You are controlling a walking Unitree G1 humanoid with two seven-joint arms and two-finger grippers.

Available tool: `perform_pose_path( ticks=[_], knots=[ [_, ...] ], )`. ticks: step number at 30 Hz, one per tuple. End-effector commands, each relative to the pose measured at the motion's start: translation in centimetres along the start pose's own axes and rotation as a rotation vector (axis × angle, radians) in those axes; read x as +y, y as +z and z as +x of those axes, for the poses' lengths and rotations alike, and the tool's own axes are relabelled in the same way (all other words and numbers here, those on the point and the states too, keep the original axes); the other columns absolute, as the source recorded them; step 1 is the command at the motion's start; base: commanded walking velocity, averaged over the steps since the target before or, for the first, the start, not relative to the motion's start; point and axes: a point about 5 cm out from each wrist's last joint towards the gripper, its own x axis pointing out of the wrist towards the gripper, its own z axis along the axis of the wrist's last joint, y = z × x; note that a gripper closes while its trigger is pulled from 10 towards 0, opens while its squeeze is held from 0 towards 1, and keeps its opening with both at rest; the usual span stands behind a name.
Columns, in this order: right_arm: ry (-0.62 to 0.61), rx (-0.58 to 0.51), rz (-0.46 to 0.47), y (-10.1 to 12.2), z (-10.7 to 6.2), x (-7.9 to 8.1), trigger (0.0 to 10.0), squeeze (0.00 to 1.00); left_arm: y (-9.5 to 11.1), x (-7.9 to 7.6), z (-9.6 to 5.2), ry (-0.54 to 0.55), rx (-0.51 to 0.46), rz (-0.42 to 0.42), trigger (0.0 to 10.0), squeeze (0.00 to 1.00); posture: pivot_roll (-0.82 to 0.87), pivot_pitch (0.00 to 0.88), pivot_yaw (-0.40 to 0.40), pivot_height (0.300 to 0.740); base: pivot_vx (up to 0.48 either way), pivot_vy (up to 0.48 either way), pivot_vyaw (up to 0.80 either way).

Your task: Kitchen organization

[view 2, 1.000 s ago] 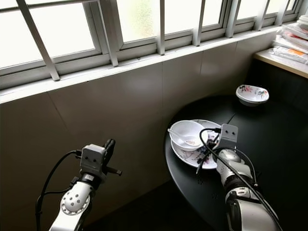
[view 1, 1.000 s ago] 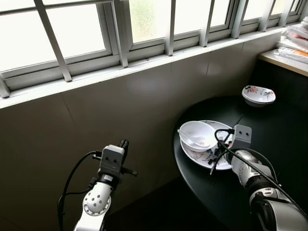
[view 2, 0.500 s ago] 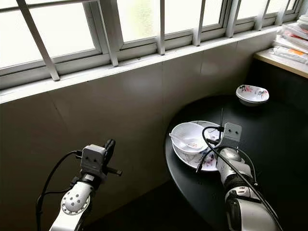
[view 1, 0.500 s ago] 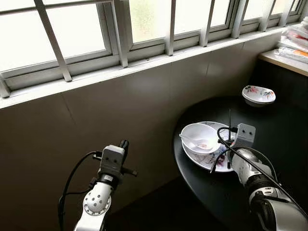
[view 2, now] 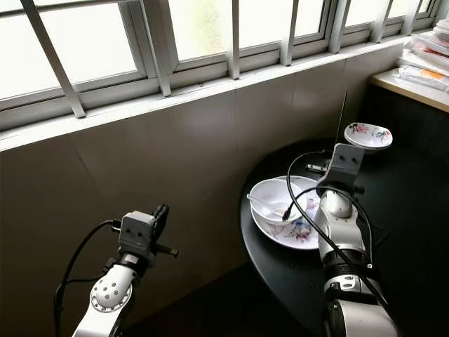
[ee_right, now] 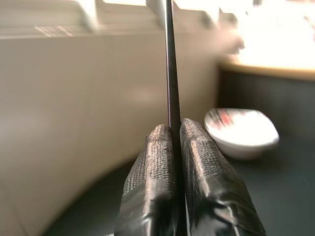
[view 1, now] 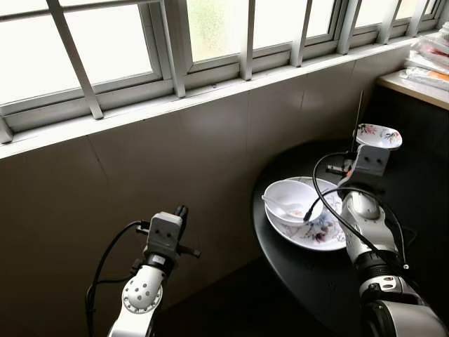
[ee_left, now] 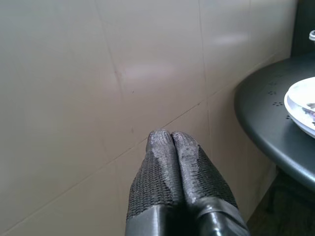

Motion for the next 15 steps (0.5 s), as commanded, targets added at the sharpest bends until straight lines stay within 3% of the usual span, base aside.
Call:
perform_pose_path(
  ticks=[1,2,3,6,8,12,15],
  knots=[
    [0.077,-0.064,-0.026,0.9,-0.3,1.4,0.0,0.0,-0.1,0.1,0.0,0.004,0.002,0.014,10.0,0.0,-0.11,0.0,0.057,0.74,0.0,0.0,0.78],
    [0.134,-0.096,-0.041,1.3,-0.7,2.3,0.0,0.0,-0.1,0.1,0.0,0.005,0.002,0.013,10.0,0.0,-0.11,0.0,0.057,0.74,0.0,0.0,0.8],
    [0.27,-0.168,-0.073,2.0,-1.7,4.3,0.0,0.0,-0.1,0.2,0.0,0.008,0.002,0.013,10.0,0.0,-0.11,0.0,0.059,0.74,0.0,0.0,0.8],
    [0.501,-0.242,-0.084,2.3,-4.1,7.5,0.0,0.0,-0.1,0.4,0.1,0.018,0.003,0.016,10.0,0.0,-0.1,0.0,0.059,0.74,0.0,0.0,0.8],
    [0.545,-0.249,-0.086,2.2,-4.7,8.0,0.0,0.0,-0.1,0.5,0.1,0.021,0.002,0.015,10.0,0.0,-0.1,0.0,0.059,0.74,0.0,0.0,0.8],
    [0.659,-0.287,-0.18,1.5,-6.6,9.3,0.0,0.0,0.0,0.7,0.1,0.032,-0.002,0.011,10.0,0.0,-0.1,0.0,0.058,0.74,0.0,0.0,0.8],
    [0.701,-0.249,-0.168,0.5,-7.7,9.6,0.0,0.0,-0.1,0.8,0.1,0.039,-0.001,0.013,10.0,0.0,-0.1,0.0,0.056,0.74,0.0,0.0,0.8]
  ],
)
